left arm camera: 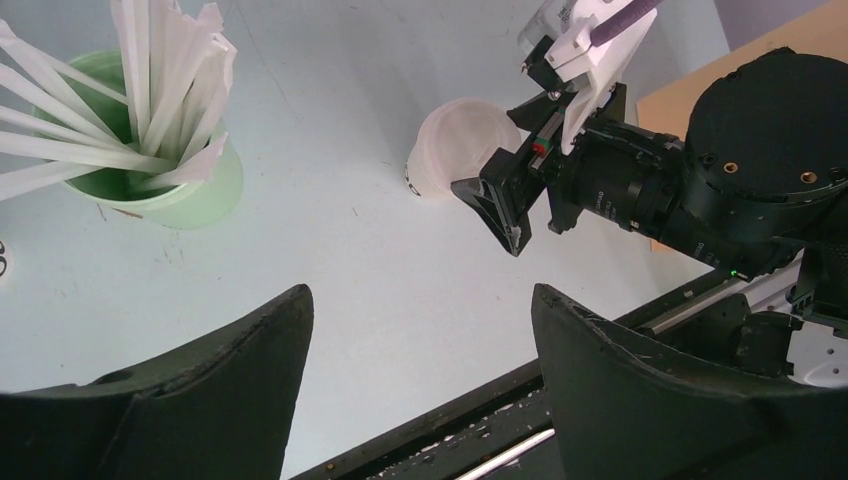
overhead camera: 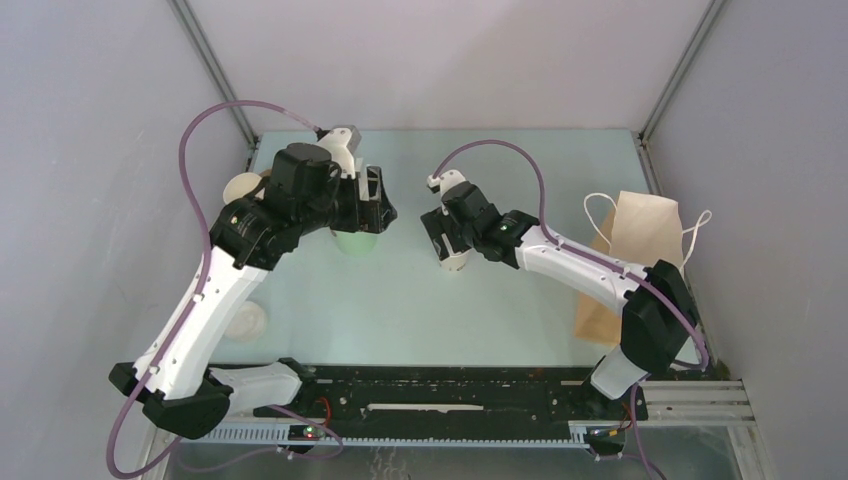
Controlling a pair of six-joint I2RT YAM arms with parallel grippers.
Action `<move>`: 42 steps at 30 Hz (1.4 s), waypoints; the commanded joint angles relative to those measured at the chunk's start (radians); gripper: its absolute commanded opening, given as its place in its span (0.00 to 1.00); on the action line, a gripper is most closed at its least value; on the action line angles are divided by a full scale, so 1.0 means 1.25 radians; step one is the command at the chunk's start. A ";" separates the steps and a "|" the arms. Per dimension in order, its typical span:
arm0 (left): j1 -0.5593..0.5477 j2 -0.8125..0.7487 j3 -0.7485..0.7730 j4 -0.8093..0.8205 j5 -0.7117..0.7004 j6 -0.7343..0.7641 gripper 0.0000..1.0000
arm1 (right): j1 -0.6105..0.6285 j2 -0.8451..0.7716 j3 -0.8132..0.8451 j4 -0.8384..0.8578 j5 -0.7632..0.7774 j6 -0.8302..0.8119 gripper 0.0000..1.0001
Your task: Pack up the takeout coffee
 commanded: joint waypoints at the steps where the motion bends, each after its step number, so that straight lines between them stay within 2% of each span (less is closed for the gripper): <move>1: 0.006 -0.014 0.016 0.006 -0.010 0.023 0.85 | -0.001 0.012 0.003 0.026 0.005 -0.002 0.89; 15: 0.006 0.000 0.025 0.006 -0.010 0.027 0.85 | -0.006 0.019 -0.001 0.037 0.026 -0.012 0.89; 22: 0.006 0.010 0.023 0.008 -0.010 0.021 0.85 | -0.011 -0.030 -0.012 0.027 0.045 0.015 0.85; 24: 0.006 0.010 0.020 0.008 -0.007 0.013 0.85 | 0.000 -0.065 -0.019 0.020 0.029 -0.001 0.84; 27: 0.006 -0.002 0.008 0.010 -0.014 -0.008 0.86 | 0.026 -0.086 -0.015 -0.015 -0.022 -0.016 0.88; 32: 0.008 -0.064 -0.082 0.033 -0.035 -0.076 0.88 | 0.046 -0.135 -0.040 -0.085 -0.098 0.092 0.90; 36: 0.010 -0.094 -0.194 0.053 0.051 -0.165 0.88 | 0.049 -0.204 -0.097 -0.088 -0.132 0.168 0.91; 39: 0.005 -0.059 -0.295 0.081 0.160 -0.214 0.80 | 0.047 -0.264 -0.131 -0.101 -0.131 0.189 0.90; 42: -0.016 0.020 -0.355 0.078 0.194 -0.226 0.70 | 0.040 -0.330 -0.158 -0.128 -0.125 0.206 0.89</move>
